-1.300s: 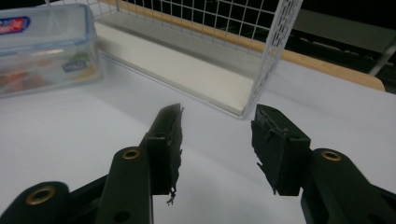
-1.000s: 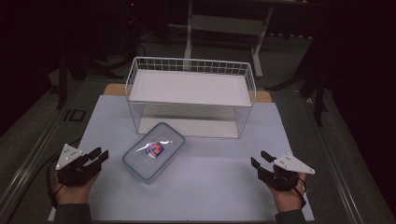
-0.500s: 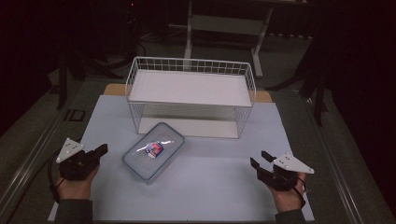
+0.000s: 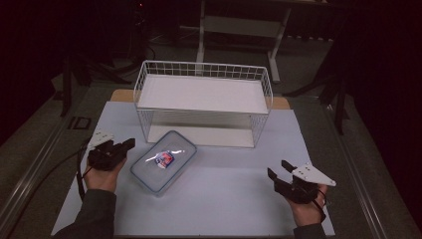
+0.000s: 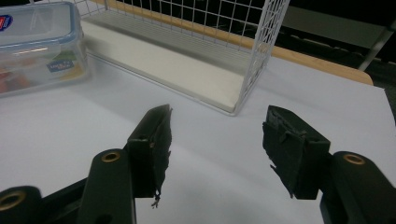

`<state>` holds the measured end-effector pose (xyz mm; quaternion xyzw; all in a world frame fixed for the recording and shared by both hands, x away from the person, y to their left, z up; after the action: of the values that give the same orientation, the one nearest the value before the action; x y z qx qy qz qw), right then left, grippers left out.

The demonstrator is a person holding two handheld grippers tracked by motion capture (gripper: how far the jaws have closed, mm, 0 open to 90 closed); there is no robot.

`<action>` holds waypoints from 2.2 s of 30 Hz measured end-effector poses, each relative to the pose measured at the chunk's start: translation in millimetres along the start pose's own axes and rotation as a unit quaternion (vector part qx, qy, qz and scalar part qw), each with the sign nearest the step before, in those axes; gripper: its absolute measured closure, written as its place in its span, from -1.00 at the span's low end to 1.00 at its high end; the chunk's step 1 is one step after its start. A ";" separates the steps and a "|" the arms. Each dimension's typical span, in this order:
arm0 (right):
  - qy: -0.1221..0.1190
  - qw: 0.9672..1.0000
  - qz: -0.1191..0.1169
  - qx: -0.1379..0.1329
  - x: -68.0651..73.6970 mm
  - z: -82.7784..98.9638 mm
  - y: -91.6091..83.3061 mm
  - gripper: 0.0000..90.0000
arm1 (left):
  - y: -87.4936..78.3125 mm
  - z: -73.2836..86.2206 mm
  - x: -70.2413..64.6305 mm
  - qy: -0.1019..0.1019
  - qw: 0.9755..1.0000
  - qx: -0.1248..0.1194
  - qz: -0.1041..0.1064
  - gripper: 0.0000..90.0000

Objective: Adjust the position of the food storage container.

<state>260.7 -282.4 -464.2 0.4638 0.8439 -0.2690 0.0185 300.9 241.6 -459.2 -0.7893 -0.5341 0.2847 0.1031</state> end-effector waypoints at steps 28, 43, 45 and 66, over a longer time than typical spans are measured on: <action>-0.005 1.000 -0.007 -0.001 1.2 -0.5 0.5 -0.09 | 68.5 -1.8 -16.8 0.025 0.995 0.092 0.002 1.00; -0.006 1.000 -0.011 0.001 1.6 -0.1 1.9 -0.09 | 85.7 8.9 -53.9 0.071 0.987 0.113 0.087 1.00; -0.007 1.000 -0.012 0.002 1.9 -0.3 2.0 -0.09 | 87.5 10.9 -63.0 0.098 0.983 0.123 0.096 1.00; -0.011 1.000 -0.017 0.005 3.7 -0.4 5.3 -0.09 | 100.9 3.8 -60.2 0.049 0.986 0.140 0.081 1.00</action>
<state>262.9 -277.2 -467.2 0.4466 0.8500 -0.2788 0.0205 361.8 145.6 -489.0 -0.8206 -0.4175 0.3256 0.2153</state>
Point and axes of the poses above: each handheld gripper's, and its own axes: y roughly forward along the jaws, z roughly out of its underside, x roughly to its left, the point moved 1 cm from there along y, roughly forward along the jaws, and after that the axes turned 13 degrees about -y, right-handed, at the moved point
